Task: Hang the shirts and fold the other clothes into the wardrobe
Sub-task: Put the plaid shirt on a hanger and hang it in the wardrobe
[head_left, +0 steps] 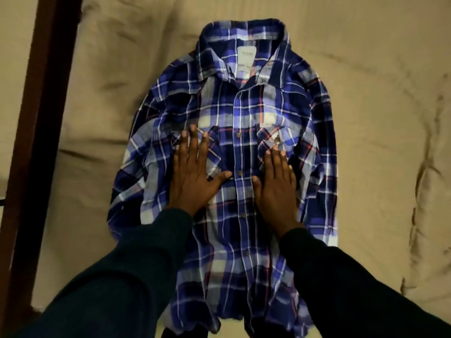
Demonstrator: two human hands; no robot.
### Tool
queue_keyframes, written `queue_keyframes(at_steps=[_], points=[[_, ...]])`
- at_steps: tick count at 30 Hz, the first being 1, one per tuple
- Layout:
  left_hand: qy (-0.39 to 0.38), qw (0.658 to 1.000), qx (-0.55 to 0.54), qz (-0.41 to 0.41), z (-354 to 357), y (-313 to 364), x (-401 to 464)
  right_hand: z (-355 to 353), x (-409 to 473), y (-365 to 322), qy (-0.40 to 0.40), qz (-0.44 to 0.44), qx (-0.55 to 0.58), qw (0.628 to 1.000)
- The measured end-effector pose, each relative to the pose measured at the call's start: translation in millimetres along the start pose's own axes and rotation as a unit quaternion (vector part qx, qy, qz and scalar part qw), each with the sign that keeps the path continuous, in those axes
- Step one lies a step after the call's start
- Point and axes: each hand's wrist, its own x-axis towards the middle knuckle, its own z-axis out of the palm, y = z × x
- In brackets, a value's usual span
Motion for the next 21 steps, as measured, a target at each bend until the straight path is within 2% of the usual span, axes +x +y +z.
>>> queue_keyframes(at_steps=[2, 5, 7, 9, 11, 14, 17, 19, 21], points=[[-0.008, 1.000, -0.027, -0.003, -2.4, 13.3, -6.0, -1.5, -9.1, -1.8, 0.025, -0.039, -0.021, 0.999], [-0.005, 0.998, -0.039, 0.048, 1.3, 41.5, -30.0, -4.5, -29.5, -10.5, 0.078, -0.063, 0.010, 0.995], [-0.009, 0.995, -0.057, 0.077, 11.1, 58.1, -54.8, -8.2, -46.2, -11.7, 0.133, -0.013, 0.054, 0.990], [-0.010, 0.994, -0.051, 0.098, 27.0, 72.7, -83.9, -10.0, -66.3, -2.0, 0.183, 0.073, 0.084, 0.977], [-0.043, 0.994, -0.070, 0.078, 45.6, 85.4, -111.2, -6.5, -87.1, 16.9, 0.211, 0.159, 0.093, 0.960], [-0.117, 0.989, -0.091, 0.023, 72.1, 111.7, -147.1, 4.3, -127.3, 58.3, 0.197, 0.273, 0.094, 0.937], [-0.102, 0.994, -0.029, 0.005, 89.9, 132.3, -165.5, 9.4, -160.2, 89.5, 0.129, 0.333, 0.086, 0.930], [-0.052, 0.998, -0.036, -0.021, 96.7, 144.5, -169.9, 9.4, -174.4, 104.2, 0.074, 0.331, 0.086, 0.937], [-0.029, 0.997, -0.041, -0.052, 96.6, 155.6, -170.3, 9.4, -178.9, 117.4, 0.045, 0.275, 0.115, 0.953]])
